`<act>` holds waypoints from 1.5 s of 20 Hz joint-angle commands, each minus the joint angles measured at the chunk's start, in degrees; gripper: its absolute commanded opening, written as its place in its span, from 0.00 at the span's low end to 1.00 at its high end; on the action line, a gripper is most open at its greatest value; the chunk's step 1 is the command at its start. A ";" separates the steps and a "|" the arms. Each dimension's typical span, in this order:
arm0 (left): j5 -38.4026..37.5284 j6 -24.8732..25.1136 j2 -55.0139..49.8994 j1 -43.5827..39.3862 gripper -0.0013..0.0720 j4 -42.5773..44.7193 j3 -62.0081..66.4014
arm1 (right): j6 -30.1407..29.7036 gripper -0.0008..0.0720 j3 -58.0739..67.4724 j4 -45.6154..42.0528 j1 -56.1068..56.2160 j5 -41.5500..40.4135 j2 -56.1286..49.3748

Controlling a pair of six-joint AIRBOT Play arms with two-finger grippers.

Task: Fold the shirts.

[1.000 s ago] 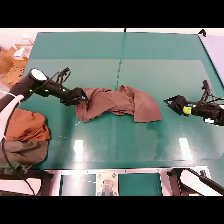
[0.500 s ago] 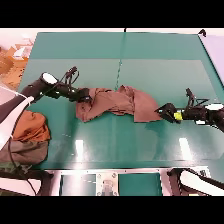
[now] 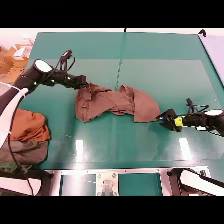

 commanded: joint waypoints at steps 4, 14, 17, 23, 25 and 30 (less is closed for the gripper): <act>2.60 -0.74 0.70 0.13 0.04 4.96 8.24 | -12.13 0.03 10.95 12.11 4.66 -6.47 -8.02; 1.22 -4.59 18.67 0.13 0.04 14.78 48.35 | -3.10 0.03 49.27 12.04 -2.71 14.78 16.22; 2.78 -4.57 29.86 0.11 0.04 21.46 45.88 | 0.26 0.03 55.47 11.96 -6.40 14.69 27.10; 3.39 -9.01 37.05 0.11 0.04 36.50 45.35 | 5.40 0.03 56.17 1.97 -10.84 14.51 44.17; 3.78 -9.09 35.63 0.11 0.04 37.22 43.50 | 6.21 0.03 54.80 -0.22 -10.82 14.56 45.27; 5.73 -10.51 25.29 0.11 0.05 34.71 32.98 | 4.28 0.03 30.86 0.87 -10.80 11.39 45.22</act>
